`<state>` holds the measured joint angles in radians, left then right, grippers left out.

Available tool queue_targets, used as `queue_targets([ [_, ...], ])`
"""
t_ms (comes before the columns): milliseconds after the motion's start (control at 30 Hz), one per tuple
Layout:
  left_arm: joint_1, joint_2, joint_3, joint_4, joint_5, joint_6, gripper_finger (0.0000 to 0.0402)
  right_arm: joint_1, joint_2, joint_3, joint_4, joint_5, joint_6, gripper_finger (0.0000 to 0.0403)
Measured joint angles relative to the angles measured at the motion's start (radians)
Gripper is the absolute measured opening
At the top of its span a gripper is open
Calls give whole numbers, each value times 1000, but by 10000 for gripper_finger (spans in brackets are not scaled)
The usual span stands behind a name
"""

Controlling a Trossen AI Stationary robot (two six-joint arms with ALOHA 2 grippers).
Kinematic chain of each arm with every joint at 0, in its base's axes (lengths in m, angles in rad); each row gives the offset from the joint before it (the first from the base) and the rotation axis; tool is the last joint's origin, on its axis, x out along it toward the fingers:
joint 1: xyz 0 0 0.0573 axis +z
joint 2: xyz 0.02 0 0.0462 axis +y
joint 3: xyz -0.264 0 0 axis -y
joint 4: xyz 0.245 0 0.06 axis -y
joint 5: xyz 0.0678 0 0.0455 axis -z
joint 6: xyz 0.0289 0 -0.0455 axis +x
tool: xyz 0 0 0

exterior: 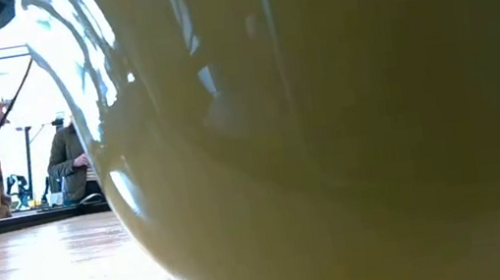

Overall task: Pick & Place Mini bowls
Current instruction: Stack the top purple bowl on top of the purple bowl on the shelf

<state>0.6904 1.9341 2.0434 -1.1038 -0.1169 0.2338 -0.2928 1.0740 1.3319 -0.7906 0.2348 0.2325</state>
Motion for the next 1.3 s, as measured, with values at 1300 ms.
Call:
queue_targets([
  [1300, -612, -301, -27, -49, -172, -263, 71, 0, 8, -170, -325, -485, -181, 221],
])
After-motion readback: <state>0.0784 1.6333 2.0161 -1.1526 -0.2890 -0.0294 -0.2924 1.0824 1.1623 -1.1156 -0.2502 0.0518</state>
